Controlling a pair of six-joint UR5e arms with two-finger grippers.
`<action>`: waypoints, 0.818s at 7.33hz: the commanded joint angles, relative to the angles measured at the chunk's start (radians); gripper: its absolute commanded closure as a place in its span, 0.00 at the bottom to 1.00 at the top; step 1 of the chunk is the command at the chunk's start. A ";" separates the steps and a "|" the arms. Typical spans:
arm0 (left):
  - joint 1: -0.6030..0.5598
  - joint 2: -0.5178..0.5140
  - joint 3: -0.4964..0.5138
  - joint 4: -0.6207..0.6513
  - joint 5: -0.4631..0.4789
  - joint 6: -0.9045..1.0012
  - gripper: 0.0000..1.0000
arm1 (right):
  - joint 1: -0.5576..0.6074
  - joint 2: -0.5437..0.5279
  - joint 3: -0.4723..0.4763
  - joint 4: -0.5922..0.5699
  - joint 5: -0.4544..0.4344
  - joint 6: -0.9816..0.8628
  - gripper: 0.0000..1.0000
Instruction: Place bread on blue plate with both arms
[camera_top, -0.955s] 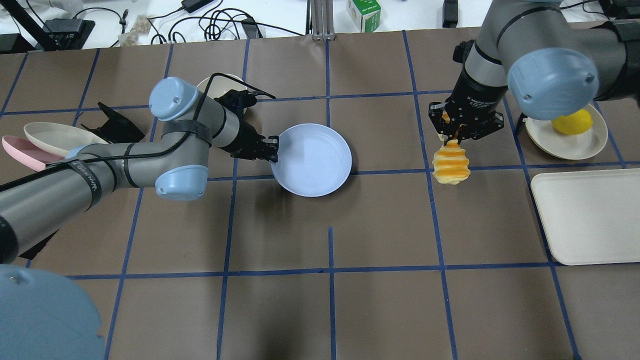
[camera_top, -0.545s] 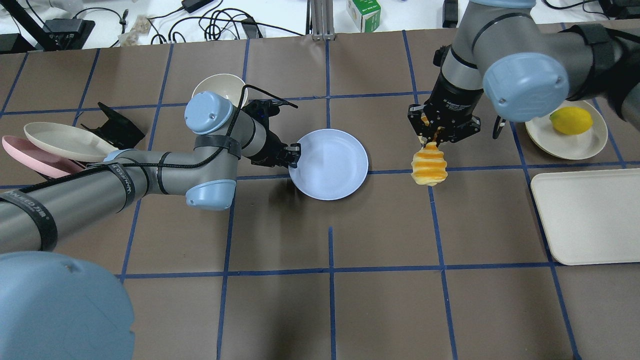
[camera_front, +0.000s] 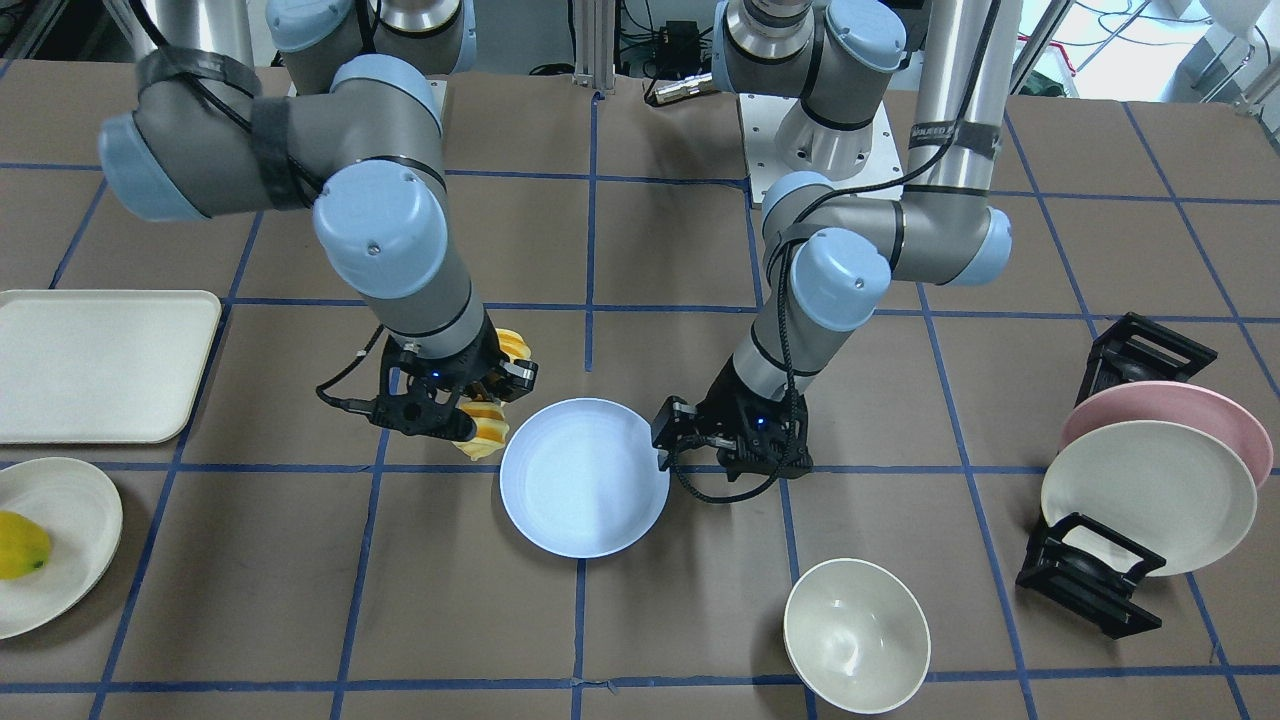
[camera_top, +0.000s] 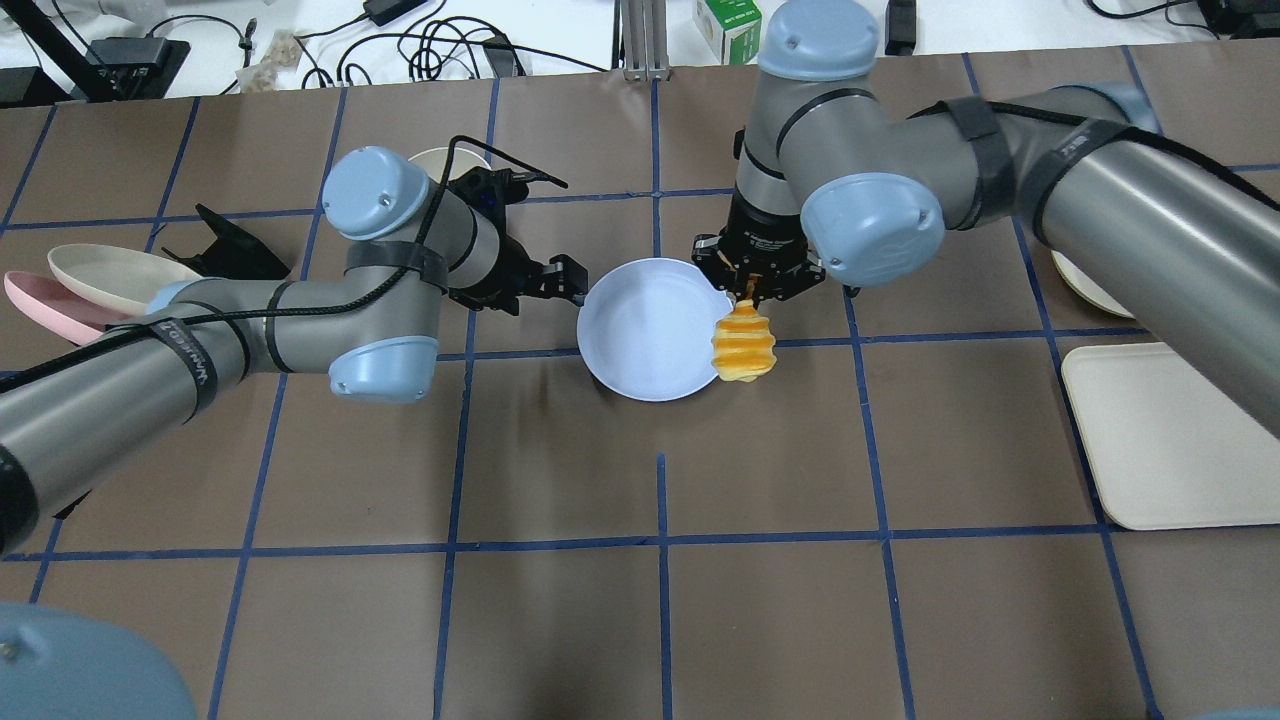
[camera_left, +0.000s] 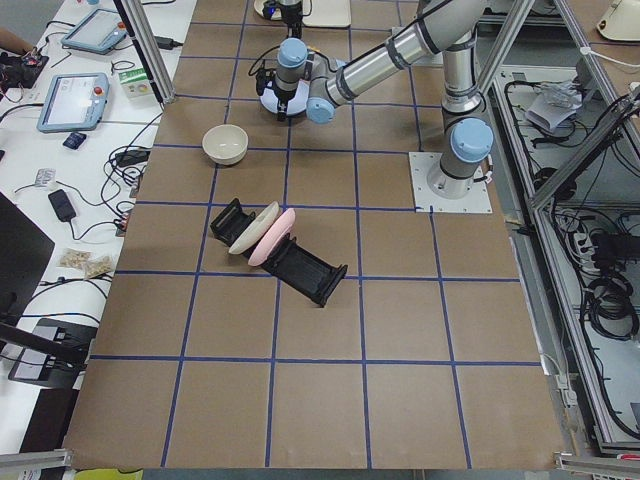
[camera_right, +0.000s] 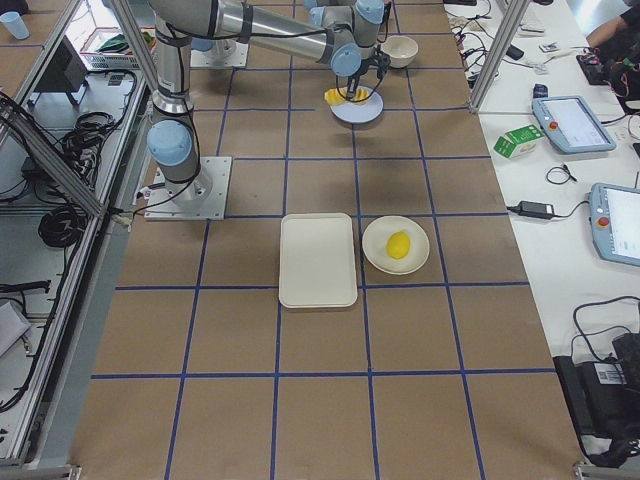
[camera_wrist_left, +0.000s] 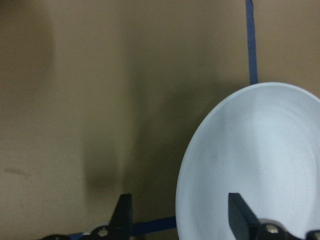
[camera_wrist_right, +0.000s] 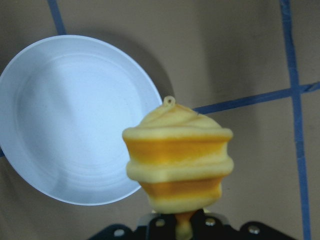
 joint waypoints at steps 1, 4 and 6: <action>0.044 0.110 0.098 -0.283 0.065 0.085 0.00 | 0.070 0.088 -0.032 -0.067 0.000 0.004 1.00; 0.044 0.223 0.333 -0.758 0.194 0.127 0.00 | 0.113 0.190 -0.038 -0.235 0.022 0.004 1.00; 0.035 0.285 0.405 -0.862 0.236 0.129 0.00 | 0.113 0.198 -0.038 -0.239 0.022 0.001 1.00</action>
